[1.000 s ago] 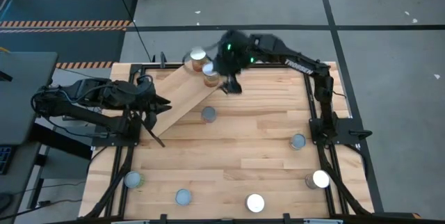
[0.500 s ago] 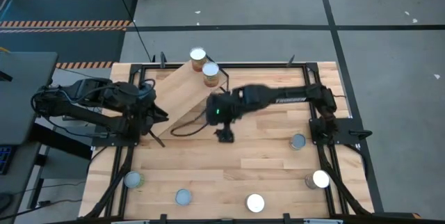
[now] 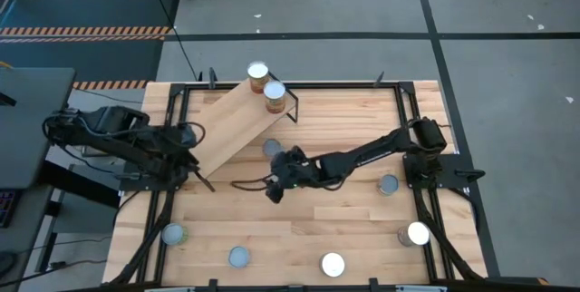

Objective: Pick and place cans onto a shelf
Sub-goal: Put the small canned corn on the shelf

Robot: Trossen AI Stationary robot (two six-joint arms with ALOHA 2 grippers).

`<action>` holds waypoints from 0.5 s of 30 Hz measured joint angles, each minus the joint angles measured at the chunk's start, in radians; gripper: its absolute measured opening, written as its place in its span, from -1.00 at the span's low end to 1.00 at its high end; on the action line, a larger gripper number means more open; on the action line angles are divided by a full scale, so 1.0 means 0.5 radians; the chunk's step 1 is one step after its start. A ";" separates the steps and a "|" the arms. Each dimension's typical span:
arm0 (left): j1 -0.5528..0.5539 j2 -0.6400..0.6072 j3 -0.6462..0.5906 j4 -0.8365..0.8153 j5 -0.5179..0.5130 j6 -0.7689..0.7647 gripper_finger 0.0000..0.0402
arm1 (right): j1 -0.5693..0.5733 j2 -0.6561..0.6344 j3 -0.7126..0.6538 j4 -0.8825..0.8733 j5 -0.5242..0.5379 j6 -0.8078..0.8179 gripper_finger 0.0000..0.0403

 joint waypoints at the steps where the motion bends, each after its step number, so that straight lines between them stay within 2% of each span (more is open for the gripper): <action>1: -0.024 0.000 0.000 -0.016 0.000 0.001 -0.48 | 0.009 -0.003 -0.062 0.110 0.106 0.023 0.72; 4: -0.087 0.000 0.001 -0.032 -0.001 0.001 -0.48 | 0.042 -0.020 -0.261 0.431 0.413 -0.073 0.72; 6: -0.115 0.000 0.001 -0.033 -0.007 0.001 -0.48 | 0.049 -0.018 -0.396 0.584 0.511 -0.165 0.72; 10: -0.137 0.000 0.001 -0.031 -0.014 0.001 -0.48 | -0.038 -0.014 -0.591 0.873 0.415 -0.320 0.77; 15: -0.137 0.000 0.001 -0.031 -0.073 0.002 -0.48 | -0.216 -0.014 -0.667 1.010 0.280 -0.463 0.91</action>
